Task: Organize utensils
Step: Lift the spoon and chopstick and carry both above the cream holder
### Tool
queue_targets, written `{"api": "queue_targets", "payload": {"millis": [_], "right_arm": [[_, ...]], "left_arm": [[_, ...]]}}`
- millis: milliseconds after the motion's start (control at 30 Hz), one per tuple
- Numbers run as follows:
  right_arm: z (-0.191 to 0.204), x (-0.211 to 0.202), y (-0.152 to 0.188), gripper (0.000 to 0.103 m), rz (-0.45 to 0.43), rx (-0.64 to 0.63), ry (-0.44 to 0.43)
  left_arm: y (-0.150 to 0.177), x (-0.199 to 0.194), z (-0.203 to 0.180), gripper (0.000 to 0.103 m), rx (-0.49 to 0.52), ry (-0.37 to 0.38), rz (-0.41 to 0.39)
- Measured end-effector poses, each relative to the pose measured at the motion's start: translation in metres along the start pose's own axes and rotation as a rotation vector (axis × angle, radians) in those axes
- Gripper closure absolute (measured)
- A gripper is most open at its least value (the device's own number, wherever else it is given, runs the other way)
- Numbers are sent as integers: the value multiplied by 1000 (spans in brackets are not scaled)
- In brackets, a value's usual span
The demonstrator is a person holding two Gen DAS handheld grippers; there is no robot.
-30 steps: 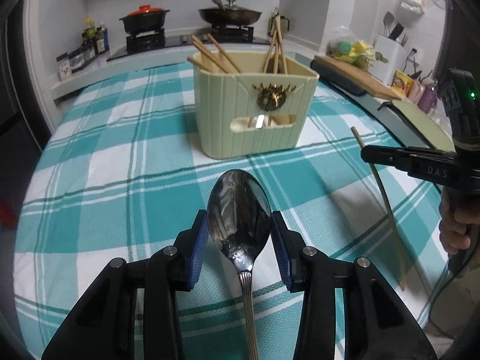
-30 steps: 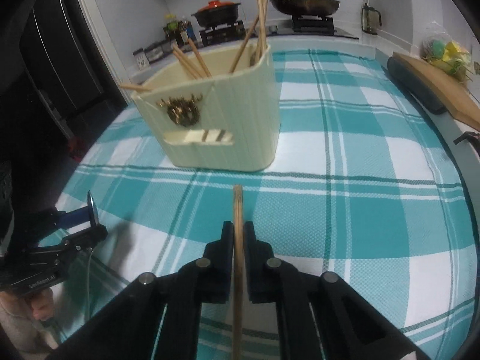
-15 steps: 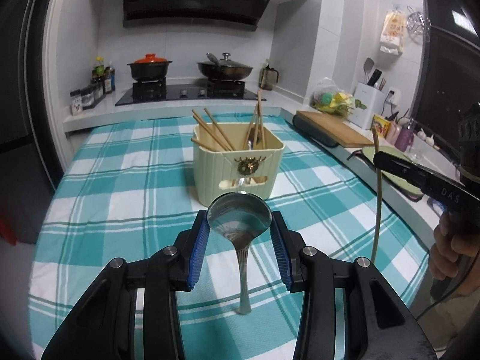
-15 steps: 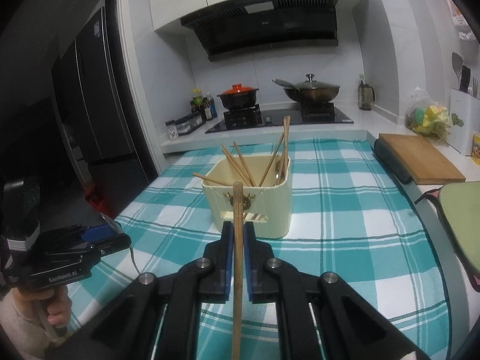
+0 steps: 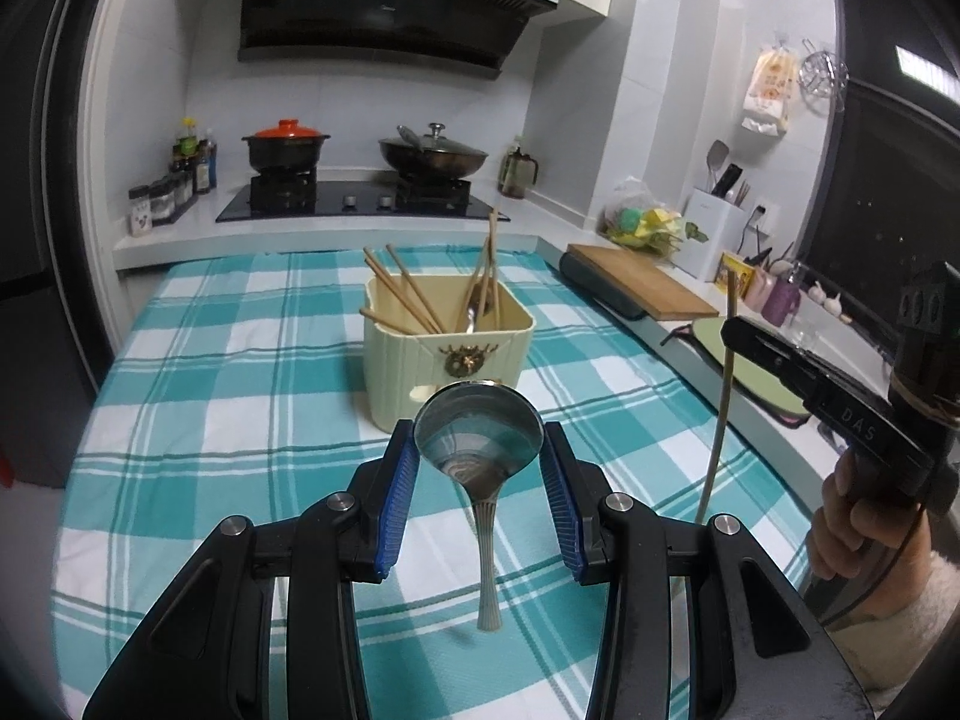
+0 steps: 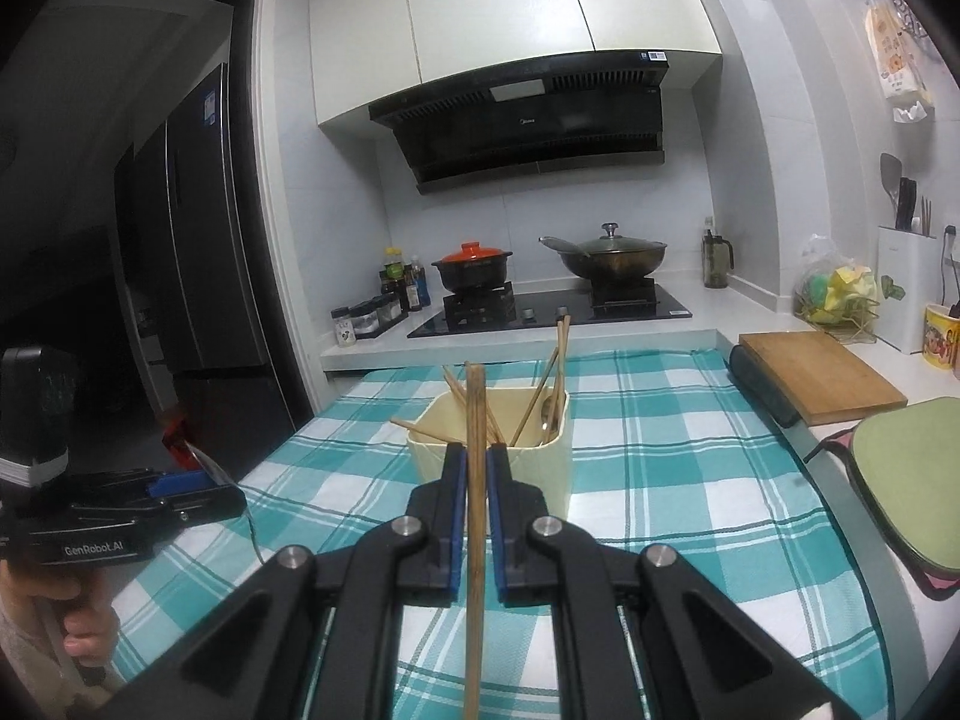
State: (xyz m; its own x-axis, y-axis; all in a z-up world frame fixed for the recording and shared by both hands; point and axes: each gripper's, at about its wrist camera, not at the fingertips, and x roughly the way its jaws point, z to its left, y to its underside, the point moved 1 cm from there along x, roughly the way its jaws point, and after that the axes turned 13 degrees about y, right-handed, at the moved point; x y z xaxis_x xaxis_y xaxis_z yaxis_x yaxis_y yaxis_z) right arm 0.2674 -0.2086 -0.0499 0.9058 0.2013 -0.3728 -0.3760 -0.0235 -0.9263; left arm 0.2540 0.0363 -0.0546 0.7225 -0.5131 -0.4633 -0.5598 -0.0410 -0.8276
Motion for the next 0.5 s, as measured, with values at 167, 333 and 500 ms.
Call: {"api": "queue_targets", "payload": {"millis": [167,333,500], "right_arm": [[5,3,1,96,9,-17,0],[5,11,-4,96,18,-31,-3],[3,30,-25,96,23,-29,-16]], "left_arm": [[-7,3,10,62,-39,15,1],[-25,0,13,62,-37,28,-10],[-62,-4,20,62,-45,63,-41]]}}
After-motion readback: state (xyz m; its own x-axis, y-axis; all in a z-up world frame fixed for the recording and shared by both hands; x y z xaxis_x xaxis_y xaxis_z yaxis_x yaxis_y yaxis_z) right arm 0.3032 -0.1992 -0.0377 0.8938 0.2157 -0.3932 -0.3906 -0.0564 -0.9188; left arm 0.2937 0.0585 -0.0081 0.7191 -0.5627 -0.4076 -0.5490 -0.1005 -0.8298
